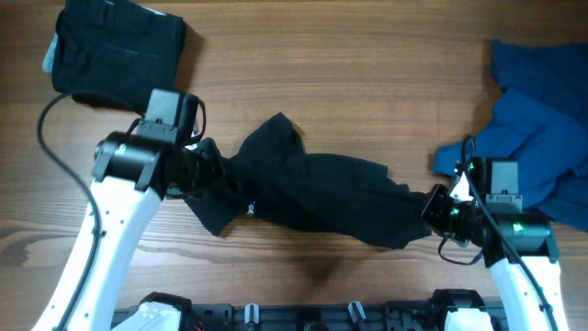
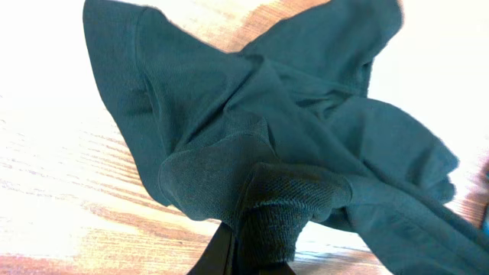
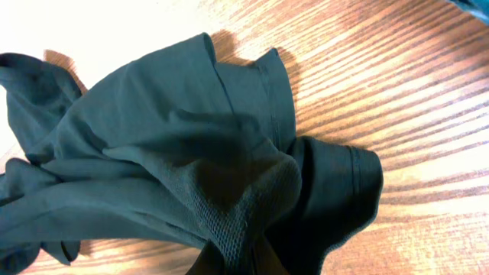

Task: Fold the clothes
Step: 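Lift the black garment high with both grippers, stretching it apart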

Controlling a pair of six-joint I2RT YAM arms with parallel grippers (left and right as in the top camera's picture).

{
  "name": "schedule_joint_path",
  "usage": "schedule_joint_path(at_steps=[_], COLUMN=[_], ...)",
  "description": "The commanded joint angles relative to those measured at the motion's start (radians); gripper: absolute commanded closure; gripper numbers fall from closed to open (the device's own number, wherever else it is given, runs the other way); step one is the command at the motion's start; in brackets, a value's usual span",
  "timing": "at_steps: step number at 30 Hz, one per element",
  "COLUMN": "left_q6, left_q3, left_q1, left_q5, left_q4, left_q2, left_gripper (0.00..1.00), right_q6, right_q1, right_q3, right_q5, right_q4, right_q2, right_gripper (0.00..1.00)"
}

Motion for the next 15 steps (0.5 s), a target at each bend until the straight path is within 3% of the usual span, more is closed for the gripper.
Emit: schedule_joint_path(at_steps=[1,15], left_q6=[0.019,0.019], left_q3=[0.024,0.044], left_q1=[0.006,0.006], left_q5=[-0.007,-0.007], left_q4=[-0.01,-0.019], left_q2=[-0.047,-0.099], left_gripper=[0.96,0.96], right_q6=[0.003,-0.019], right_q1=[-0.004,-0.004], right_q3=[0.019,0.063], right_q5=[0.024,0.024], right_q4=[-0.014,-0.053], right_q2=[-0.017,-0.056], right_gripper=[0.96,0.96])
